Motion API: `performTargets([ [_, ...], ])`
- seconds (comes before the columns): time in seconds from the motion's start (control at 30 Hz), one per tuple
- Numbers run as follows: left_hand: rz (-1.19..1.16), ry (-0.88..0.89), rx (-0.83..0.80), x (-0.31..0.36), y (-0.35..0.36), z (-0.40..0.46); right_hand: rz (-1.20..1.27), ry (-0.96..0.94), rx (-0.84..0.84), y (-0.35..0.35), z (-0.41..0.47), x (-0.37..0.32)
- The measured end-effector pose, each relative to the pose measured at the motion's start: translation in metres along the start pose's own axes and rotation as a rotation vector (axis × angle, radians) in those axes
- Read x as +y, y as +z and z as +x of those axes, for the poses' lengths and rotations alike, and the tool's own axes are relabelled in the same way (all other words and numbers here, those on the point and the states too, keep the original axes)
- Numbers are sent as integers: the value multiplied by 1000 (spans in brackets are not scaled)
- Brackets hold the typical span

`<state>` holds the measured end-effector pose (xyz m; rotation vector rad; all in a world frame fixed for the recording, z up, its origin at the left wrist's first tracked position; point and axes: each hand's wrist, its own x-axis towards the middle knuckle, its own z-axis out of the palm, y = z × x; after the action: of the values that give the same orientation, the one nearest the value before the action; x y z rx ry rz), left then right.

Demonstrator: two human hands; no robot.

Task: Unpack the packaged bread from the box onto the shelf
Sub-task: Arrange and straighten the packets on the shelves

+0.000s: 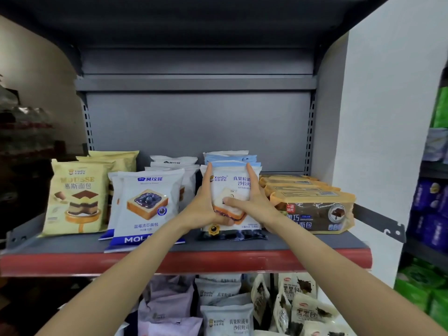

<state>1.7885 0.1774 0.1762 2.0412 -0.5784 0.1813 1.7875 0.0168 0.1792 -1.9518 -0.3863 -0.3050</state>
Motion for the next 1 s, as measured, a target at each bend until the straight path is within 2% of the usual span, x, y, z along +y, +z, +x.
performTargets([
  [0.23, 61, 37, 25, -4, -8, 0, -60, -48, -15, 2, -3, 2],
  [0.37, 39, 70, 76, -3, -6, -2, 15, -54, -45, -1, -12, -7],
  [0.5, 98, 89, 164, 7, -12, -9, -58, -117, 4, -45, -15, -41],
  [0.63, 325, 76, 193, 17, -5, -13, 10, 44, 75, -89, 15, -50],
  [0.77, 311, -8, 187, 11, 4, -3, 113, 234, -44, -83, 50, -32],
  [1.0, 204, -11, 184, -3, 2, 8, 144, 231, -238, -58, 77, -26],
])
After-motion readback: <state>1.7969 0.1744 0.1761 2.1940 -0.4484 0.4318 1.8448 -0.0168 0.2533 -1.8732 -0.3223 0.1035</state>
